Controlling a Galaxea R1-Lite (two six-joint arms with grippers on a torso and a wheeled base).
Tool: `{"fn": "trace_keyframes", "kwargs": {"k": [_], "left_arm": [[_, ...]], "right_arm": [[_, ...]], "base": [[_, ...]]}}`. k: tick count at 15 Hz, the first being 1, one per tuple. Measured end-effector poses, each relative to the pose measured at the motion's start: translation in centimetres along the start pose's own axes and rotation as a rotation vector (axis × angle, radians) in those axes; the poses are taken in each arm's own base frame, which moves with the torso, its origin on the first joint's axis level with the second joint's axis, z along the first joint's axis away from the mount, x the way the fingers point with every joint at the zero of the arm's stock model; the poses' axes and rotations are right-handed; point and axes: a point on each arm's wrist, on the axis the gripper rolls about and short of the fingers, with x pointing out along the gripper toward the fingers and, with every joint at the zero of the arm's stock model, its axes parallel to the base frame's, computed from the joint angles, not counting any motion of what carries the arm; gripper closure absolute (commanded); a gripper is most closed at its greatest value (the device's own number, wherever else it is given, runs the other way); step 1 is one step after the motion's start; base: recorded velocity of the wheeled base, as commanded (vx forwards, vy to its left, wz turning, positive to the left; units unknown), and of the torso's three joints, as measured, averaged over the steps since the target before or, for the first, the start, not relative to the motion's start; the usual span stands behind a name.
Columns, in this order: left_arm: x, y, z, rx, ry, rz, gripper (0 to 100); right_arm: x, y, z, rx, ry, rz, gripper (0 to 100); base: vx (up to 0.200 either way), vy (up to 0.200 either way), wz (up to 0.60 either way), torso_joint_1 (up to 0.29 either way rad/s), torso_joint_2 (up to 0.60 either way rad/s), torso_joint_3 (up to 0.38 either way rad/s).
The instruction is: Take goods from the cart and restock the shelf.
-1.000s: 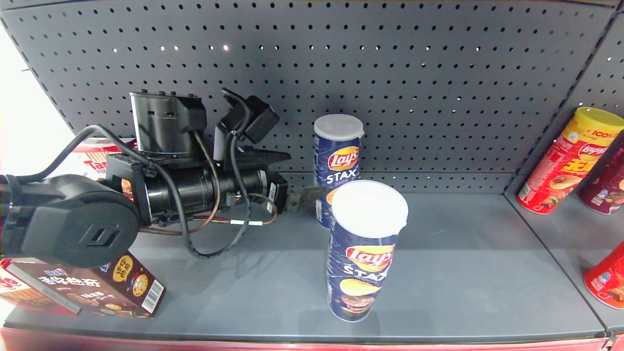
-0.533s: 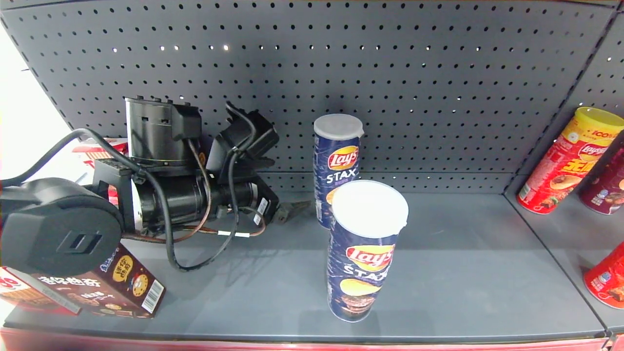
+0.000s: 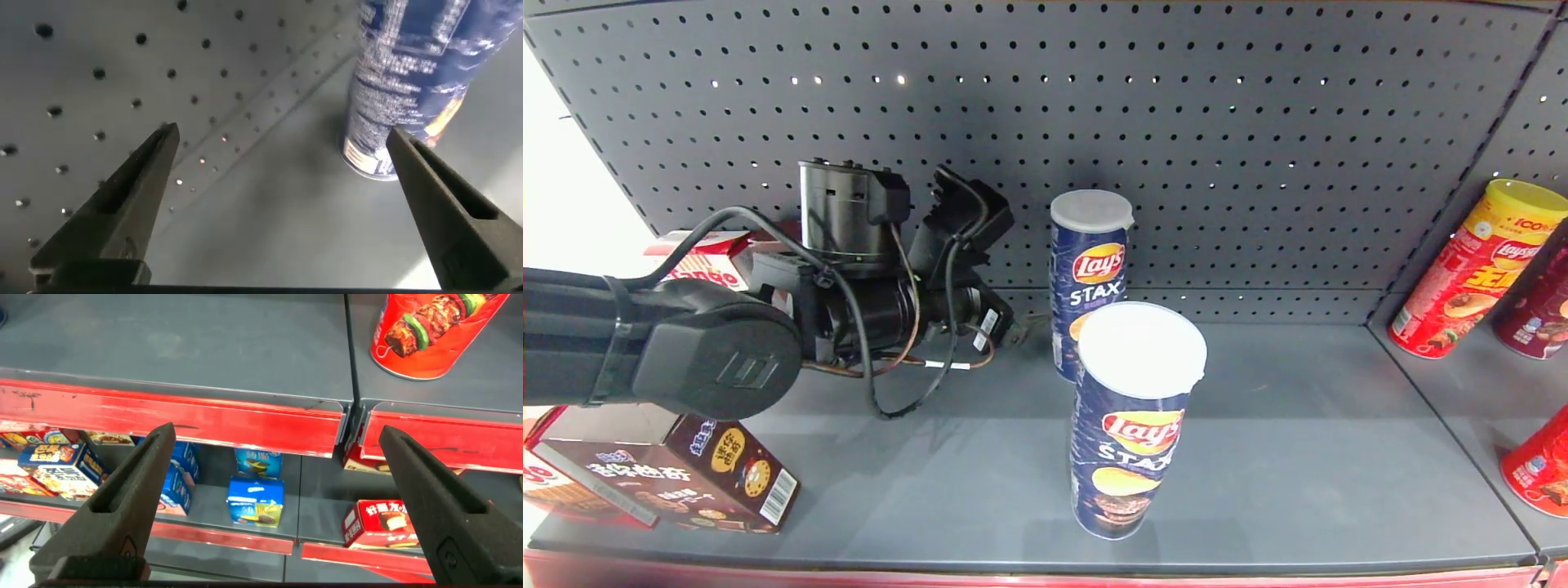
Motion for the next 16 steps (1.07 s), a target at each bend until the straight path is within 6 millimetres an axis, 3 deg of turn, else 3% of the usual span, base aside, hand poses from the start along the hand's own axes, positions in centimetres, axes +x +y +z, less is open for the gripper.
{"fn": "trace_keyframes", "kwargs": {"k": [8,13,16], "left_arm": [[1.5,0.7,-0.1,-0.007,-0.02,0.029,0],[-0.3,1.4,1.2,-0.005,-0.059,0.071,0],[-2.6,2.0,3.1,-0.007,-0.11,0.108,0]], "right_arm": [[0.0,0.0,0.0,0.0,0.0,0.0,0],[0.0,0.0,0.0,0.0,0.0,0.001,0],[0.0,0.0,0.0,0.0,0.0,0.0,0]], "base": [[0.0,0.0,0.0,0.0,0.0,0.0],[0.0,0.0,0.0,0.0,0.0,0.0],[0.0,0.0,0.0,0.0,0.0,0.0]]}}
